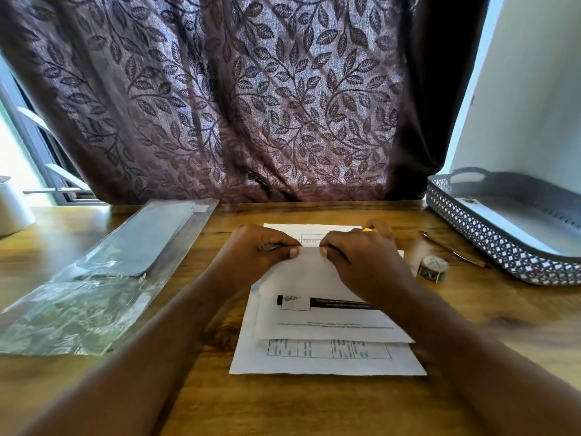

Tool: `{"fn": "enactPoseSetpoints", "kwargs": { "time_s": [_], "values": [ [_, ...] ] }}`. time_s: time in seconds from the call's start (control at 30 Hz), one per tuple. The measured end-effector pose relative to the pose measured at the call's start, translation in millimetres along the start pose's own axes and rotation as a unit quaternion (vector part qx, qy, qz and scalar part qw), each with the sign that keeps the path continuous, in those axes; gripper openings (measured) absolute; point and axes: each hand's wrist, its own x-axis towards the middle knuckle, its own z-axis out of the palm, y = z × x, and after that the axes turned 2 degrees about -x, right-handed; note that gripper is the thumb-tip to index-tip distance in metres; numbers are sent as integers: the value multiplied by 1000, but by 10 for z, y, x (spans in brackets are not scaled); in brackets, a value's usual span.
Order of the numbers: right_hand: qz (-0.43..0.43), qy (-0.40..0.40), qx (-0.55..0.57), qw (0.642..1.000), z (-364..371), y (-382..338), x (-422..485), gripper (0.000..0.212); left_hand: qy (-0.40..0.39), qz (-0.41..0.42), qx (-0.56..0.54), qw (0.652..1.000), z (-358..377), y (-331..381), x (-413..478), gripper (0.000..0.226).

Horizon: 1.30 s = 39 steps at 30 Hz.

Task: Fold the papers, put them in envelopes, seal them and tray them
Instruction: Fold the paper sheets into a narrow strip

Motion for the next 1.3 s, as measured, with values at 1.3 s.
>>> {"fn": "enactPoseSetpoints", "kwargs": {
  "time_s": [1.3],
  "values": [
    [64, 58, 304, 949, -74, 83, -29, 10, 28, 29, 181, 983, 241, 394, 27, 25]
  ]
}}
